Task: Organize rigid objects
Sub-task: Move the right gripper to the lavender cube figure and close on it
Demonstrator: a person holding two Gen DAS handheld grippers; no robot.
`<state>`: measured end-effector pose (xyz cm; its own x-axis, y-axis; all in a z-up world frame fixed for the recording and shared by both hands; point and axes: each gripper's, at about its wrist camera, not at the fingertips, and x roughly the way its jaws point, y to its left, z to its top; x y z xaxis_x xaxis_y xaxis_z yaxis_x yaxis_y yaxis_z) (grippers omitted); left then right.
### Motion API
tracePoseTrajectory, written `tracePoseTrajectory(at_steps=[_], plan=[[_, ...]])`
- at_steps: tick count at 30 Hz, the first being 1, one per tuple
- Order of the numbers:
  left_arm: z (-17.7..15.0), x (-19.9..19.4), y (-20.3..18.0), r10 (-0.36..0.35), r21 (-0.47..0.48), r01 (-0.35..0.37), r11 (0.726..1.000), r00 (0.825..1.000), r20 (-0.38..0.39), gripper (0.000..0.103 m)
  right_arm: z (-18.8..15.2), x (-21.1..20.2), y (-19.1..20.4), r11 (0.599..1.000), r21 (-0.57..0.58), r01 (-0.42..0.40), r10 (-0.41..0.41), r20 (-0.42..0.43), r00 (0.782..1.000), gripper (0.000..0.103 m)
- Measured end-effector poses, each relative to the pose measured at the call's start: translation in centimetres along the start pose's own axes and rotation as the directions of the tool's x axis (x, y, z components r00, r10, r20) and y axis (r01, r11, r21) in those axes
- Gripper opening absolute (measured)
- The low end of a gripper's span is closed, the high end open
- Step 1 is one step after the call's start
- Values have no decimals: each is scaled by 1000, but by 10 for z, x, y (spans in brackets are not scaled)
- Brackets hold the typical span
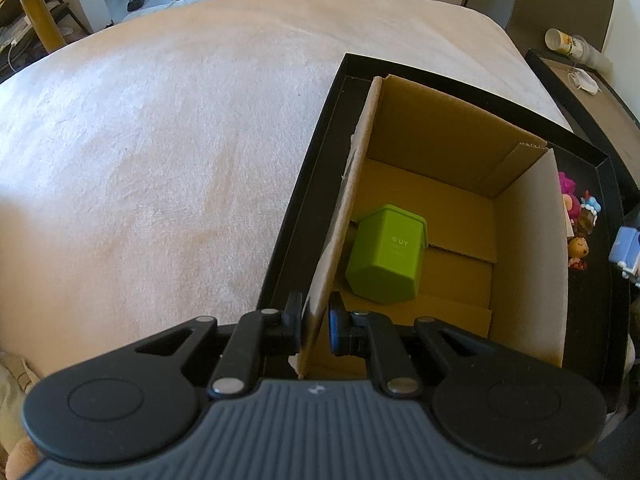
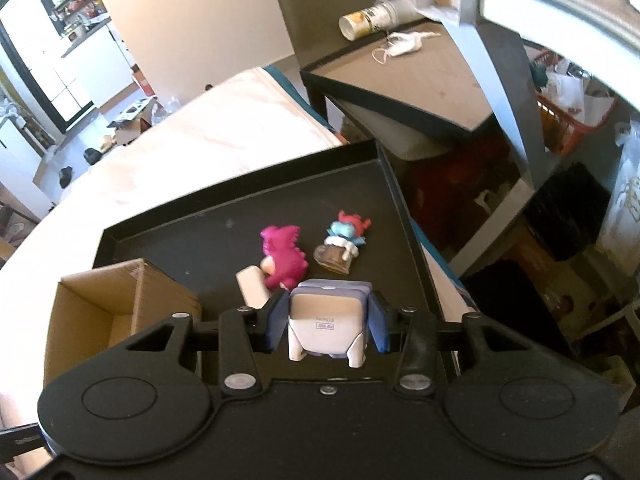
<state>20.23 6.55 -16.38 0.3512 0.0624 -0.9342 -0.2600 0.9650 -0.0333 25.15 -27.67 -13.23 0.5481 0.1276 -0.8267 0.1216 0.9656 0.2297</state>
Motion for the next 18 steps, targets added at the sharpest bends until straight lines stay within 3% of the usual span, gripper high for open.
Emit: tracePoseTrajectory(at_steps=[8, 9, 10, 18], plan=[[0, 1, 4, -16, -13, 16, 1000, 1000, 0, 12, 8, -11, 15, 999, 2, -40, 40, 22, 999, 41], [-1, 1, 4, -19, -14, 19, 1000, 1000, 0, 12, 8, -13, 18, 999, -6, -41, 41, 29, 999, 32], [-1, 1, 4, -20, -13, 20, 1000, 1000, 1, 12, 10, -15, 20, 999, -12, -53, 53, 32, 998, 1], [-1, 1, 6, -40, -13, 40, 999, 999, 3, 12, 13, -10, 34, 997, -18, -69, 69, 28, 997, 1]])
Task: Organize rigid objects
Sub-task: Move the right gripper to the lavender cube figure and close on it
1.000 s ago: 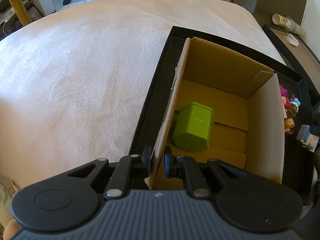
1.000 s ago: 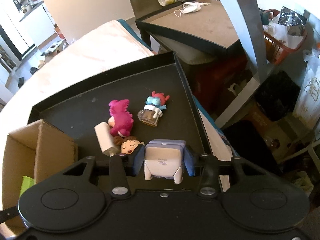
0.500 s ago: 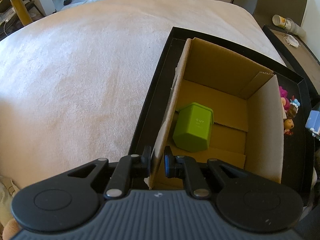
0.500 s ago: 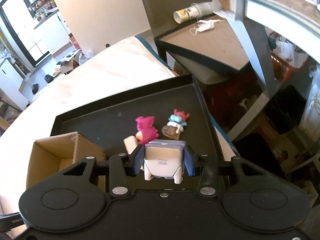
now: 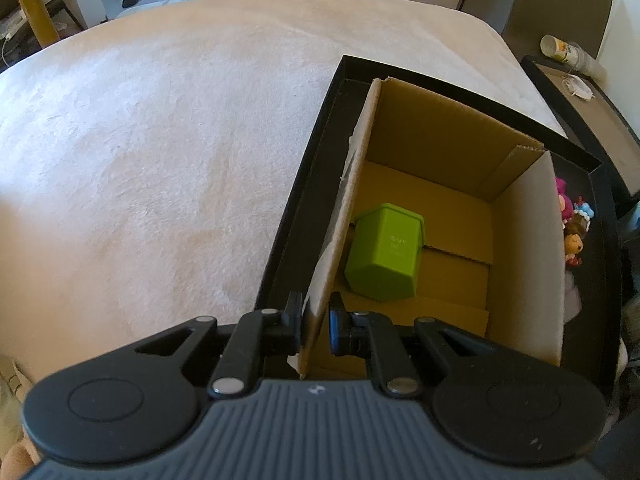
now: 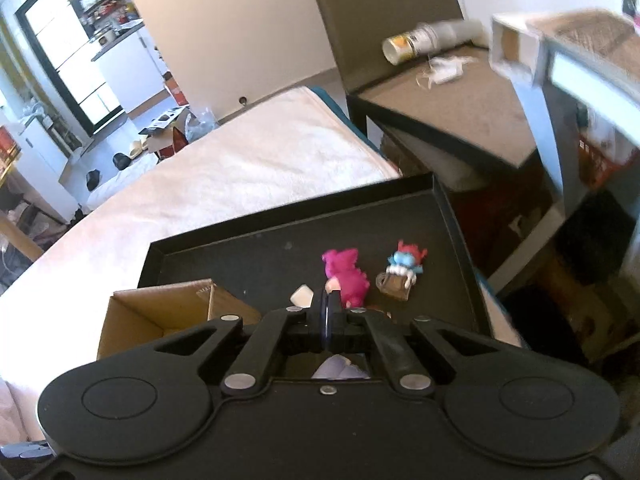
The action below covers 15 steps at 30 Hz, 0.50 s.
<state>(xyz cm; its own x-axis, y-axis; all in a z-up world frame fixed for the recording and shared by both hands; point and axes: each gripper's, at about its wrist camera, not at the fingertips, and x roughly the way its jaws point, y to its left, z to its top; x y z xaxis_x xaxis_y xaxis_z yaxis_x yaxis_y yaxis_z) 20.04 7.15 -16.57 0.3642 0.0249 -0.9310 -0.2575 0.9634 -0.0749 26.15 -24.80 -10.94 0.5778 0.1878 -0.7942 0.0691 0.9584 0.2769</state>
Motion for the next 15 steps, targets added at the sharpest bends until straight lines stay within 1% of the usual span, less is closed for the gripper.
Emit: tracePoseTrajectory(at_steps=[3, 6, 9, 10, 11, 12, 14, 15], plan=[[0, 0, 2, -6, -1, 6, 1000, 1000, -3, 12, -6, 6, -9, 999, 40, 5, -4, -20, 1000, 2], [-1, -1, 4, -12, -10, 12, 1000, 1000, -3, 12, -13, 13, -20, 995, 97, 14, -9, -57, 998, 10], [-1, -1, 4, -16, -13, 16, 1000, 1000, -2, 12, -19, 18, -27, 992, 126, -2, 14, -93, 996, 25], [-1, -2, 4, -17, -13, 17, 1000, 1000, -2, 12, -21, 19, -27, 992, 124, 0, 13, -102, 995, 33], [-1, -2, 4, -18, -15, 18, 1000, 1000, -2, 12, -23, 20, -26, 992, 122, -1, 15, -108, 994, 38], [0, -2, 5, -19, -18, 19, 1000, 1000, -2, 12, -26, 21, -25, 993, 121, -5, 20, -119, 993, 40], [0, -2, 6, -20, -20, 20, 1000, 1000, -3, 12, -30, 25, -21, 993, 120, -20, 37, -145, 989, 48], [0, -2, 6, -21, -20, 21, 1000, 1000, -3, 12, -32, 26, -18, 993, 117, -24, 42, -155, 987, 50]])
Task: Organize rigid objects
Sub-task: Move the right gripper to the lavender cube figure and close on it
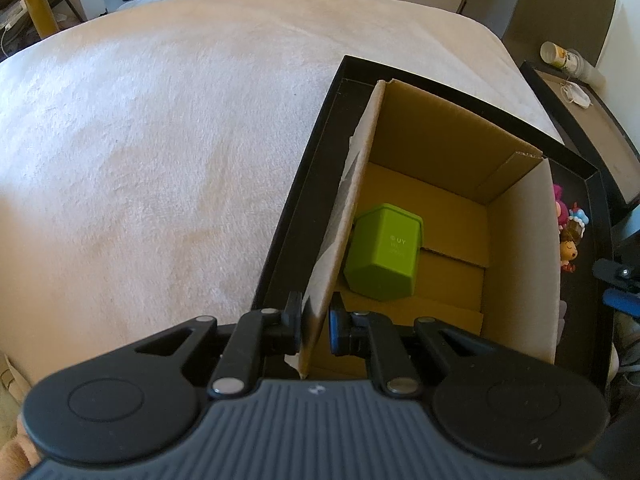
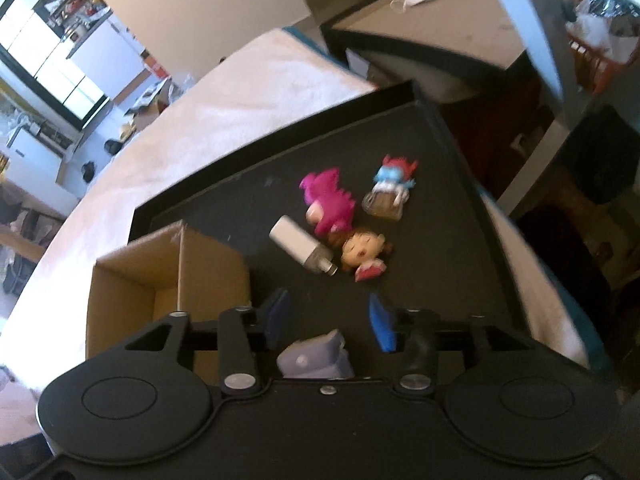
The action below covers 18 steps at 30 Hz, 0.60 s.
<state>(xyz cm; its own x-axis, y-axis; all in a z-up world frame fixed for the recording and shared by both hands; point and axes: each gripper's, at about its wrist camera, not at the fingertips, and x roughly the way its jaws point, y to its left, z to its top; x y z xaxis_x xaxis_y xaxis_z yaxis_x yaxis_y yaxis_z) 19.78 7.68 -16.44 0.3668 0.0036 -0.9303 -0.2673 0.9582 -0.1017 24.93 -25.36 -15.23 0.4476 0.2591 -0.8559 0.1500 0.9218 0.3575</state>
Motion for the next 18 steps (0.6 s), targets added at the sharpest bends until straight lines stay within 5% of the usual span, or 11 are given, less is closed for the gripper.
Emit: tracePoseTrajectory(at_steps=[5, 18], plan=[[1, 0, 2, -5, -8, 5, 1000, 1000, -4, 12, -8, 10, 13, 999, -38, -12, 10, -46, 999, 58], [0, 1, 2, -5, 1, 5, 1000, 1000, -3, 12, -34, 48, 28, 986, -163, 39, -61, -134, 989, 55]])
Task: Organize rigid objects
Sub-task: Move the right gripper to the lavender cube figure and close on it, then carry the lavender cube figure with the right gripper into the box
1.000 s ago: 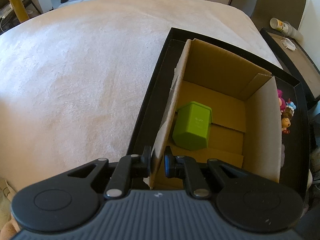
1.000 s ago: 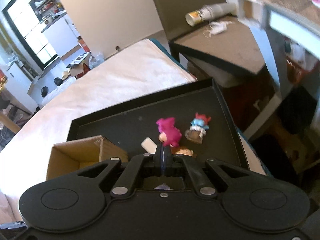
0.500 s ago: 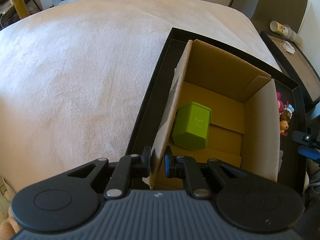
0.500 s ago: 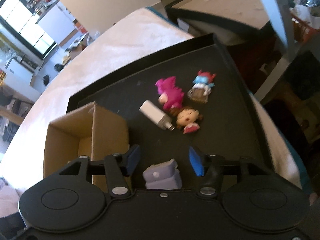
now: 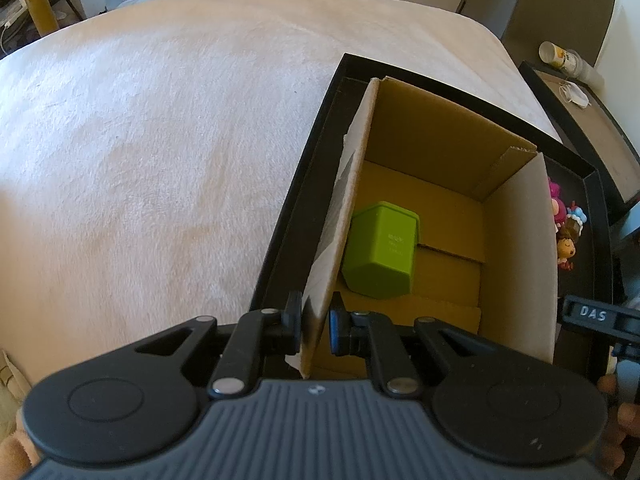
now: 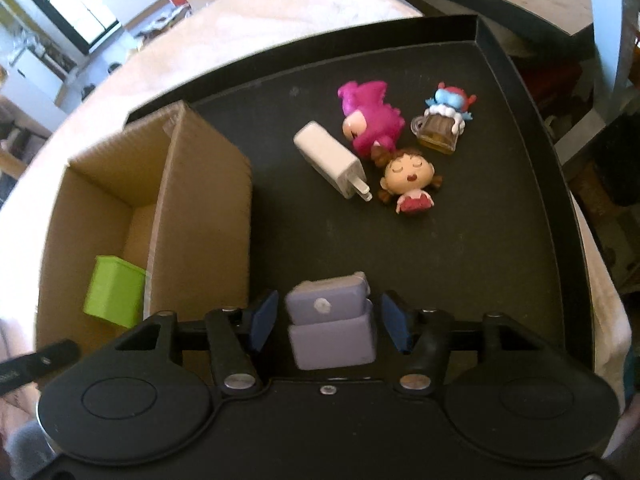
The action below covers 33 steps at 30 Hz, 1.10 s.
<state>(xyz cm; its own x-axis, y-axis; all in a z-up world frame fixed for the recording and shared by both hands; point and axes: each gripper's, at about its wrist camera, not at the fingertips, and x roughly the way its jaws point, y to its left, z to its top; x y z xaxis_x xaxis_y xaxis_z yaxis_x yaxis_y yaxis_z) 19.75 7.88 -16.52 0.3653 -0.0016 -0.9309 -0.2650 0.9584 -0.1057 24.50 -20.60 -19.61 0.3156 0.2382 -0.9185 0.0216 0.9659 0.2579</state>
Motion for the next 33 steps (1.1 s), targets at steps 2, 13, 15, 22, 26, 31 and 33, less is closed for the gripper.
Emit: tracePoseTrajectory(at_steps=[2, 13, 15, 22, 26, 31, 33], plan=[[-1, 1, -1, 7, 9, -7, 1000, 1000, 1, 11, -2, 4, 0, 1000, -10, -3, 3, -9, 1000, 48], [-2, 2, -5, 21, 9, -21, 1000, 1000, 11, 11, 6, -20, 2, 1000, -27, 1, 1, 75, 997, 45], [-3, 2, -6, 22, 10, -22, 1000, 1000, 14, 11, 9, -29, 1, 1000, -20, -4, 6, 100, 995, 45], [-2, 1, -4, 21, -9, -21, 1000, 1000, 18, 11, 28, -62, 6, 999, -17, -39, 41, 182, 982, 45], [-3, 0, -4, 24, -12, -23, 1000, 999, 22, 12, 40, -77, 14, 998, -31, -60, 65, 221, 973, 45], [-3, -1, -1, 15, -20, -14, 1000, 1000, 22, 12, 48, -91, 27, 995, -68, -76, 91, 257, 962, 45], [-2, -1, 0, 9, -21, -9, 1000, 1000, 22, 12, 49, -93, 31, 994, -72, -81, 98, 266, 959, 45]])
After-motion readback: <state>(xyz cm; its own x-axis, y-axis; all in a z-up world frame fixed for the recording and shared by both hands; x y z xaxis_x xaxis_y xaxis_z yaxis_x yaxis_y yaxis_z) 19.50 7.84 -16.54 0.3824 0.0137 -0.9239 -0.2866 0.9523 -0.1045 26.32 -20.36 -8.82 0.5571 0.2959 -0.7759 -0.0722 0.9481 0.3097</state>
